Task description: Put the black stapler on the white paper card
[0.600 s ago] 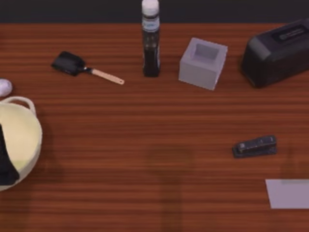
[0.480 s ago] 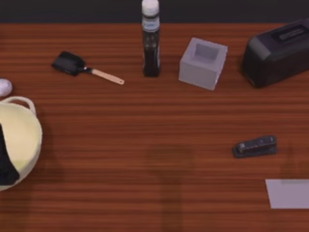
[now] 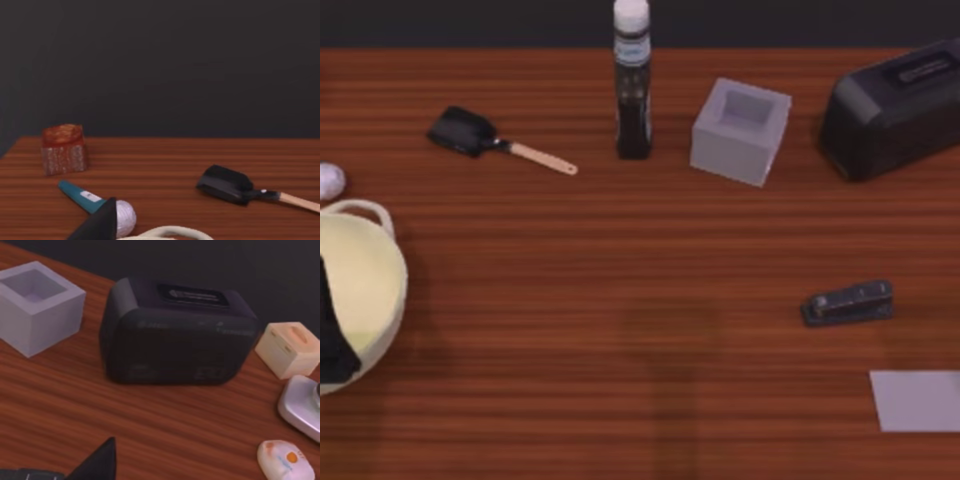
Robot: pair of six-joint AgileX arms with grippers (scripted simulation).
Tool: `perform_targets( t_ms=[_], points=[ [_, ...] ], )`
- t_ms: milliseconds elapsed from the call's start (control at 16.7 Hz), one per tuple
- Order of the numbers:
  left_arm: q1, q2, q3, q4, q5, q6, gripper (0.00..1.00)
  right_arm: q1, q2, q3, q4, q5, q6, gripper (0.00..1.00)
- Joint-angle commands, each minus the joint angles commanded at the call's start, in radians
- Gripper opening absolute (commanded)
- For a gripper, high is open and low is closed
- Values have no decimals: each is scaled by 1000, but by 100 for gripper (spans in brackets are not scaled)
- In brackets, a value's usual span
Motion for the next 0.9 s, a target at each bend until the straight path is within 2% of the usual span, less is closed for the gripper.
perform_targets(
  t_ms=[600, 900],
  points=[
    [0, 0, 0, 0, 0, 0, 100, 165, 1056, 738, -591, 9, -676, 100],
    [0, 0, 0, 0, 0, 0, 100, 230, 1415, 1035, -809, 7, -936, 100]
  ],
)
